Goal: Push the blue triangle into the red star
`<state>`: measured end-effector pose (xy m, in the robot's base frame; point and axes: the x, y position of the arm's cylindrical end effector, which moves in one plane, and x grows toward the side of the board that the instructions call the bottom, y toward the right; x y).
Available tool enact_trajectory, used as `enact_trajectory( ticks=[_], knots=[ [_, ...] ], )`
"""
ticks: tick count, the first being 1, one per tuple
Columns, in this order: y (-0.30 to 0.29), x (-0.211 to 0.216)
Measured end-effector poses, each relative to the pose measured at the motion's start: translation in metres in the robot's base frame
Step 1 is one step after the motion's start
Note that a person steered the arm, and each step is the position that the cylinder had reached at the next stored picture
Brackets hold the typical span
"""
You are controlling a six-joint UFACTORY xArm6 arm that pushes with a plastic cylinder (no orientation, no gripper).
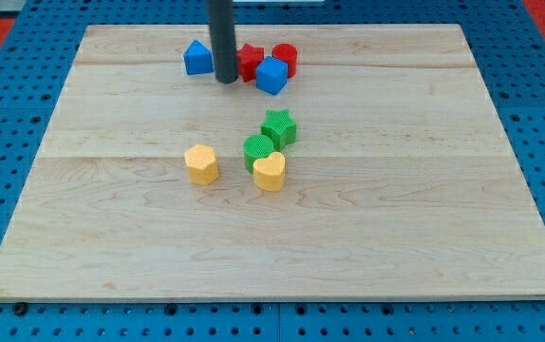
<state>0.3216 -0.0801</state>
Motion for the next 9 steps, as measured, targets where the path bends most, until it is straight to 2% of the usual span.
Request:
enact_trajectory(
  ticks=[1, 2, 3, 4, 5, 6, 7, 8, 9],
  knots=[
    [-0.058, 0.02],
    [-0.086, -0.047],
    [-0.06, -0.091],
    [-0.02, -0.069],
    [-0.004, -0.045],
    [-0.048, -0.074],
    [-0.068, -0.033],
    [-0.037, -0.016],
    [-0.007, -0.016]
  ],
)
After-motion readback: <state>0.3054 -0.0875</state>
